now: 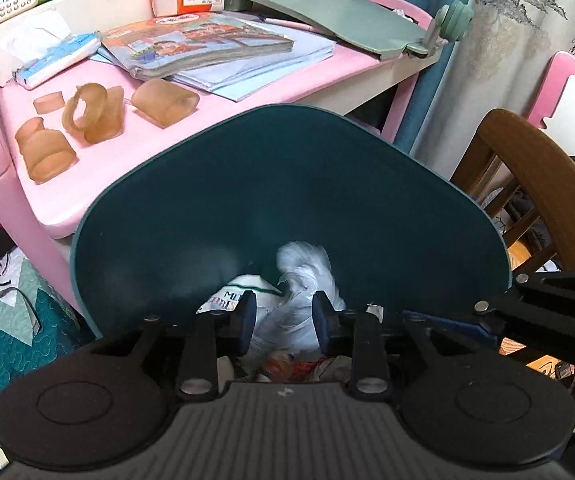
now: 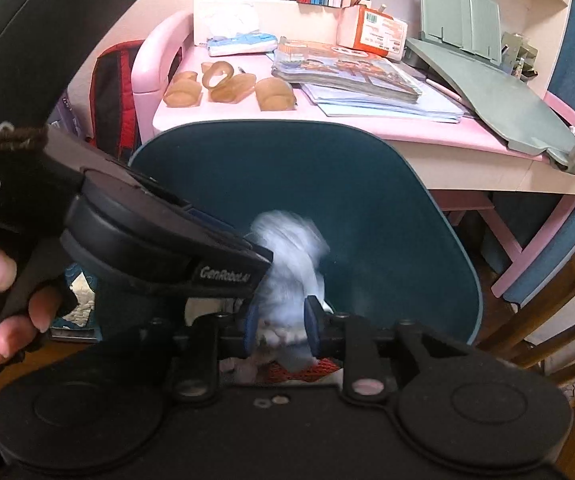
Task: Collect trash
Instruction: 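Open both tools over the teal bin to drop foil and tote bag, then move both tools back down toward the trash on the floor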
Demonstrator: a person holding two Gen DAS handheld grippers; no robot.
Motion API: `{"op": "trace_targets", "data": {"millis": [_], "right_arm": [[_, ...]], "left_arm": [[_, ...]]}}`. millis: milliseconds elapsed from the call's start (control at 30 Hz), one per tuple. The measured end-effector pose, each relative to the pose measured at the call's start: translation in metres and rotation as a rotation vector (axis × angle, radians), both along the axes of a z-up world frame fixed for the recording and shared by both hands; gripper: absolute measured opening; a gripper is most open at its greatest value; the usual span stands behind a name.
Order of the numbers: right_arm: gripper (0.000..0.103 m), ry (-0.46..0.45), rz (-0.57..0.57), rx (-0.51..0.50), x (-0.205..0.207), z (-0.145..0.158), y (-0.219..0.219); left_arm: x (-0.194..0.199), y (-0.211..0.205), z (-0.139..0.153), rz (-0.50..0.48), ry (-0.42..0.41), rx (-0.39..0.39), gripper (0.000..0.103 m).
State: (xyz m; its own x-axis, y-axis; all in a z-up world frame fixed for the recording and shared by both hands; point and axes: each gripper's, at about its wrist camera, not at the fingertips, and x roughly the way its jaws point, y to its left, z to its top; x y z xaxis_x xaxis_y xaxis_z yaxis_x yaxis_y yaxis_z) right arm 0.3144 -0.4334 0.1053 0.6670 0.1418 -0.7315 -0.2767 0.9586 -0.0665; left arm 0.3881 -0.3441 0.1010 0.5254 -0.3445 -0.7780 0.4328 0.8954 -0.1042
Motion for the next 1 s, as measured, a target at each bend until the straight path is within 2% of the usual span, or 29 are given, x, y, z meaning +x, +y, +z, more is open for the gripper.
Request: {"op": "trace_targets", "data": {"millis": [100,133,167,200,233,600,767,1000], "right_arm": [[0.026,-0.009,-0.002,-0.003,-0.006,0.006,0.0],[0.026,-0.012,-0.004,-0.004,-0.008,0.009,0.0],[0.027,-0.018,-0.005,-0.004,-0.011,0.012,0.001],[0.027,-0.022,-0.004,-0.002,-0.014,0.014,0.0],[0.027,-0.027,-0.006,0.001,-0.018,0.017,0.0],[0.03,-0.087,0.007,0.035,-0.063,0.05,0.009],[0.04,-0.121,0.057,0.042,-0.09,0.06,0.029],[0.043,-0.143,0.139,0.046,-0.116,0.067,0.072]], "left_arm": [[-0.006,0.004,0.007,-0.002,-0.005,-0.011,0.032],[-0.008,0.005,0.009,-0.004,-0.007,-0.016,0.037],[-0.012,0.007,0.012,-0.004,-0.011,-0.022,0.044],[-0.015,0.009,0.015,0.004,-0.019,-0.023,0.063],[-0.018,0.011,0.019,0.016,-0.036,-0.024,0.071],[-0.064,0.053,0.055,0.036,-0.095,-0.062,0.072],[-0.091,0.088,0.063,0.053,-0.113,-0.061,0.072],[-0.123,0.15,0.062,0.107,-0.123,-0.052,0.077]]}}
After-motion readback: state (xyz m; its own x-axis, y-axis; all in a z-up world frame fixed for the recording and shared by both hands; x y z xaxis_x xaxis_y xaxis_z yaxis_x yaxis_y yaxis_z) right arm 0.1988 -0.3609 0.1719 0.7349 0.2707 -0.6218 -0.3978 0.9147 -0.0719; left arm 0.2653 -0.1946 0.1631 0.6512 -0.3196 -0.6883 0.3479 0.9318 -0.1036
